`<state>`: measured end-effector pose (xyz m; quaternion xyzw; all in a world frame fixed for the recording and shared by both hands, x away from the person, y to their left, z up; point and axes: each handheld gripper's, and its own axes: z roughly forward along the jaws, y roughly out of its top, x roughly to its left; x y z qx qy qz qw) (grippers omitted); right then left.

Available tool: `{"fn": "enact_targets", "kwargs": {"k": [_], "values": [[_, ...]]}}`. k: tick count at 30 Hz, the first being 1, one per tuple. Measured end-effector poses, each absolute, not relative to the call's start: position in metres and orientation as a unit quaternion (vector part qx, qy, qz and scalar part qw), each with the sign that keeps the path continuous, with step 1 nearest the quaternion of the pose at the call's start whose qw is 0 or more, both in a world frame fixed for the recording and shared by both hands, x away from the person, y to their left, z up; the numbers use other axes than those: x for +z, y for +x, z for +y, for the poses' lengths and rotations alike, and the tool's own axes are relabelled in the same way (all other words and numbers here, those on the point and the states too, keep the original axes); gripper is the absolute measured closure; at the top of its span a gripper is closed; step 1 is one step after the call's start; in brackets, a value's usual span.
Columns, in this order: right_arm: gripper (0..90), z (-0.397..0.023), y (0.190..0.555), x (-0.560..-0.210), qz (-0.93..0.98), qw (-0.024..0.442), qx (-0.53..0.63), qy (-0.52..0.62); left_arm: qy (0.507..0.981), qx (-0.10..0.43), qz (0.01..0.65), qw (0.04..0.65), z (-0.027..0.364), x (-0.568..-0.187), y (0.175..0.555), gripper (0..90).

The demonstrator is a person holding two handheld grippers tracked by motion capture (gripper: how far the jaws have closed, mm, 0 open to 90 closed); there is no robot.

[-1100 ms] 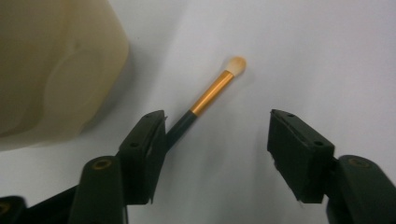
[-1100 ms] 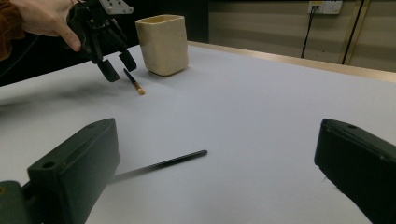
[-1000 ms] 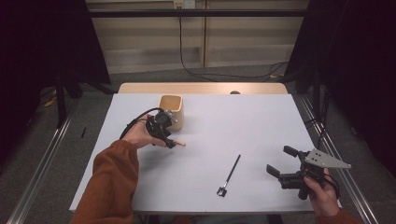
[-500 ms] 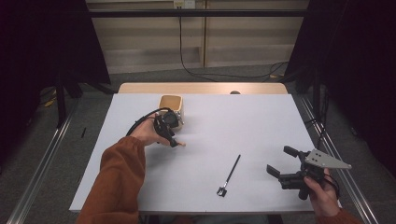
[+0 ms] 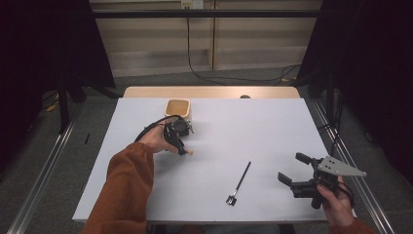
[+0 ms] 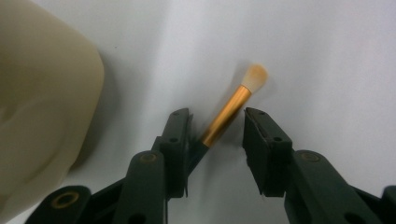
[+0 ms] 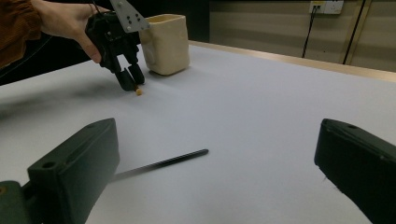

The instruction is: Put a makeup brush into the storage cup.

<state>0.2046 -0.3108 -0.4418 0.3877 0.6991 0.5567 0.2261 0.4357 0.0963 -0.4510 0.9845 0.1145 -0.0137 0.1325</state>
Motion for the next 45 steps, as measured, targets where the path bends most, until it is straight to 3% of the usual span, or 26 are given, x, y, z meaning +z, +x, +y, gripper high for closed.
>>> {"fn": "enact_targets", "kwargs": {"k": [7, 15, 36, 45], "values": [[0.0, -0.3113, 0.2046, -0.442, 0.7, 0.226, 0.555, 0.388, 0.984, -0.021, 0.117, 0.131, 0.0978, -0.4503, 0.4391, 69.4], [0.0, -0.3115, 0.2038, -0.442, 0.7, 0.227, 0.555, 0.389, 0.985, -0.023, 0.117, 0.125, 0.0975, -0.4497, 0.4415, 83.9], [0.0, -0.3118, 0.2041, -0.4423, 0.701, 0.226, 0.553, 0.391, 0.975, -0.032, 0.164, 0.144, 0.1019, -0.4495, 0.444, 84.2], [0.0, -0.3134, 0.2035, -0.4421, 0.696, 0.231, 0.552, 0.396, 0.965, -0.032, 0.187, 0.181, 0.1018, -0.4426, 0.4426, 84.3]]}}
